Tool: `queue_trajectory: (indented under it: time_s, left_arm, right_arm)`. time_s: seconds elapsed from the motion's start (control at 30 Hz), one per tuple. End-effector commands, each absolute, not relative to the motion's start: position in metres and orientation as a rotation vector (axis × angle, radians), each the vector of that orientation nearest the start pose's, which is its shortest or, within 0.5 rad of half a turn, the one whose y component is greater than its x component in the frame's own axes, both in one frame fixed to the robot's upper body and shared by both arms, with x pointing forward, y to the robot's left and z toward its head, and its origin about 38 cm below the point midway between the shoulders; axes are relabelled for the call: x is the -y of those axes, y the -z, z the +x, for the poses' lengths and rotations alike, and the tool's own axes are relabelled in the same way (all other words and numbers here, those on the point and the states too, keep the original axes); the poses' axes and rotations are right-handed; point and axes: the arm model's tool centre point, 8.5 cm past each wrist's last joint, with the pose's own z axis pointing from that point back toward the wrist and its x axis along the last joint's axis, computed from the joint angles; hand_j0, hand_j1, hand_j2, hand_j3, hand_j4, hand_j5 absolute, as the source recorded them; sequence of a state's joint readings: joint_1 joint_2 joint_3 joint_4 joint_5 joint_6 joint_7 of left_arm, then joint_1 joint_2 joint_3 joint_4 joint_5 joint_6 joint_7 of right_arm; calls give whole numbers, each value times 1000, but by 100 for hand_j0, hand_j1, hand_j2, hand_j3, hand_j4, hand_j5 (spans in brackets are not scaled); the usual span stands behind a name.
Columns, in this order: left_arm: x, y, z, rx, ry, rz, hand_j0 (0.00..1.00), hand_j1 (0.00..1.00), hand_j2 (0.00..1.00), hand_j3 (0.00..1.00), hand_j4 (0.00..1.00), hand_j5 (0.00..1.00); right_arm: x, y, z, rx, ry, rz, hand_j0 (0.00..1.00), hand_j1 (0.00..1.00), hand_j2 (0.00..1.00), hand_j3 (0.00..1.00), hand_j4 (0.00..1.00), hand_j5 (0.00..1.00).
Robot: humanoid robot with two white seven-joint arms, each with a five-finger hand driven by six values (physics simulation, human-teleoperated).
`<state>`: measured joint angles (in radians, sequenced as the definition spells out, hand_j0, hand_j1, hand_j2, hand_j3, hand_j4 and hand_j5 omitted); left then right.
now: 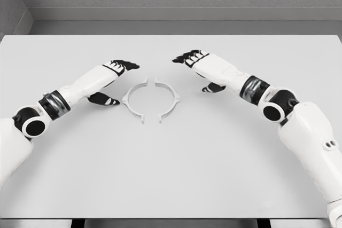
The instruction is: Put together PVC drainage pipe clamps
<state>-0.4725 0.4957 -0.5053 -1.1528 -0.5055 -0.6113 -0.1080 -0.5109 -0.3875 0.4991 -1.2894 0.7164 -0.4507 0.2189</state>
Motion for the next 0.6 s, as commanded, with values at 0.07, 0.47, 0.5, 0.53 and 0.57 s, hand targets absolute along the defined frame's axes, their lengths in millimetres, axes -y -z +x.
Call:
queue_trajectory:
  time_s: [0.07, 0.47, 0.5, 0.53, 0.57]
  left_arm:
    - [-265, -108, 450, 1713, 1529, 353, 100, 100, 100, 100, 100, 100]
    - [-267, -107, 454, 1703, 1521, 357, 100, 100, 100, 100, 100, 100]
    - [-267, -107, 454, 1703, 1521, 357, 100, 100, 100, 100, 100, 100]
    - [-267, -107, 454, 1703, 1521, 357, 100, 100, 100, 100, 100, 100]
    - [-267, -107, 454, 1703, 1521, 357, 100, 100, 100, 100, 100, 100]
  right_arm:
    - [280, -204, 428, 1769, -1636, -689, 100, 100, 100, 100, 100, 100]
    - [385, -190, 384, 1612, -1612, -796, 100, 100, 100, 100, 100, 100]
    - [385, -190, 384, 1612, -1612, -796, 100, 100, 100, 100, 100, 100]
    - [385, -190, 384, 1612, -1612, -796, 100, 100, 100, 100, 100, 100]
    - [385, -190, 384, 1612, -1612, -796, 100, 100, 100, 100, 100, 100]
